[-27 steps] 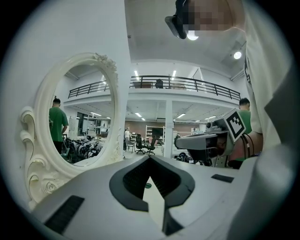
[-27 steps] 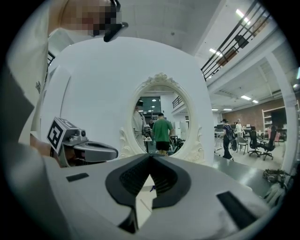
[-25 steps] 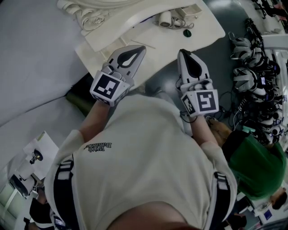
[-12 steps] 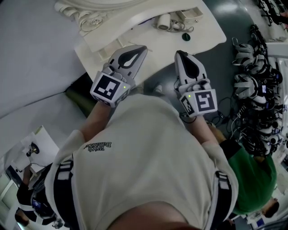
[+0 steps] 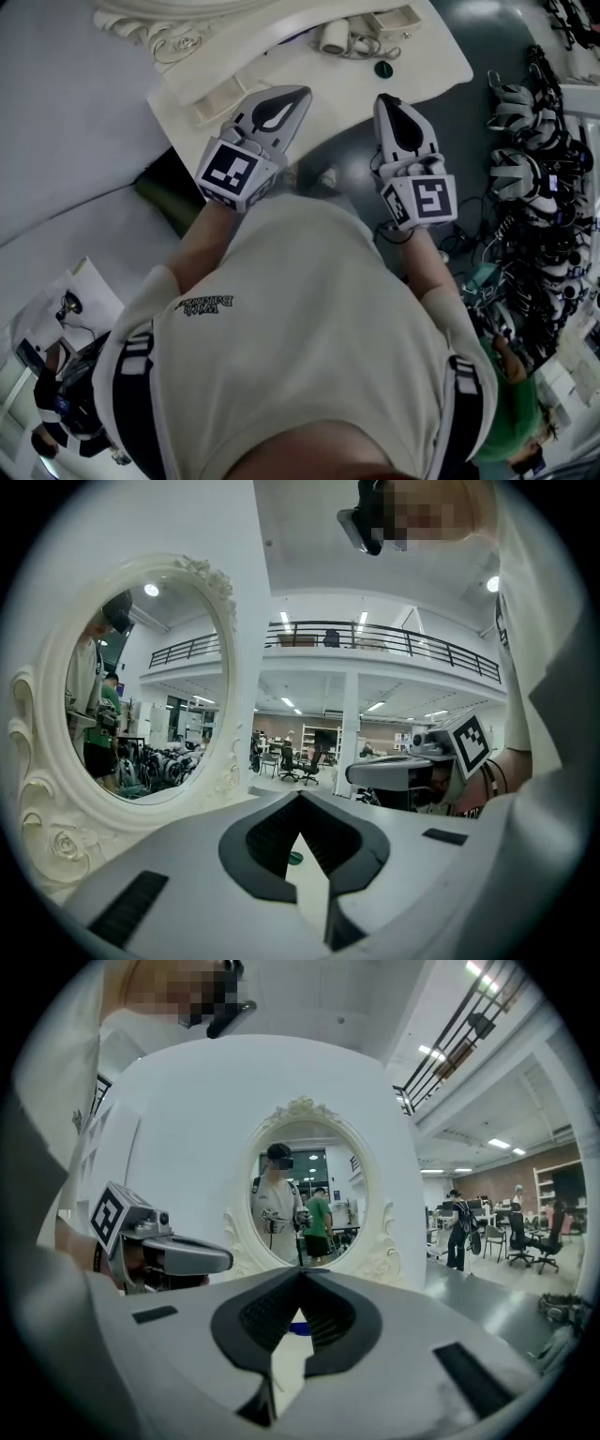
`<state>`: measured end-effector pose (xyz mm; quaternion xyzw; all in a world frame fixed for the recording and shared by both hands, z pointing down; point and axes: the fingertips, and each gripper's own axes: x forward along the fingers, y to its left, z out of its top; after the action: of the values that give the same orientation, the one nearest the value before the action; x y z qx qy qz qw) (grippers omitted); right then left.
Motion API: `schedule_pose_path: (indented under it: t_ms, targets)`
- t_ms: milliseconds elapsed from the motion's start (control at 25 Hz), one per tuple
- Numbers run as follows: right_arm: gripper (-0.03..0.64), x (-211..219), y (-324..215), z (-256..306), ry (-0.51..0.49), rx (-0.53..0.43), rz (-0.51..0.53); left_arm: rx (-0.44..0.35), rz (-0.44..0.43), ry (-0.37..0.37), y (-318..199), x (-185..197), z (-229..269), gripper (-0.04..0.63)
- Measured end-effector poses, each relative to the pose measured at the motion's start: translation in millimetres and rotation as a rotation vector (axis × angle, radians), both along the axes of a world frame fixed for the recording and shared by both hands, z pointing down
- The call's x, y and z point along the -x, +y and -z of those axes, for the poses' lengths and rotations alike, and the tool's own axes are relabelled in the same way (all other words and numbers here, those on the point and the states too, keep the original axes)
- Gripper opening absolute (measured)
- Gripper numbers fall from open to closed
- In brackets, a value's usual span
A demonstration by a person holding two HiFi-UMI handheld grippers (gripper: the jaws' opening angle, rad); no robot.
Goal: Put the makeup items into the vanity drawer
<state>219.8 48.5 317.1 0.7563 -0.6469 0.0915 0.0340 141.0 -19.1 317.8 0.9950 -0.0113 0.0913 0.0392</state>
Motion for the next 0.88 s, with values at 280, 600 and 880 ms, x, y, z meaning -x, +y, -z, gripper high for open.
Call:
schedule_pose_path:
  t_ms: [280,600,880]
  targets:
    - [0.008,-60.1,-19.6,-65.3,-0.024,0.111,-0.042,-0.026,-0.021,-0.033,-20.9,-47.3,-34.3,0.014]
    - [0.058,-136.8,-40.6,-172.0,-0.044,0.338,-0.082,0.062,0.02,-0.146,-47.8,-120.0,-121.2,0.014]
    - [0.058,-168.3,-49.6,-246.3,-0.071,0.489,-0.077,0.107,-0.021,-0.247,-41.0,-159.2,-200.9,0.014]
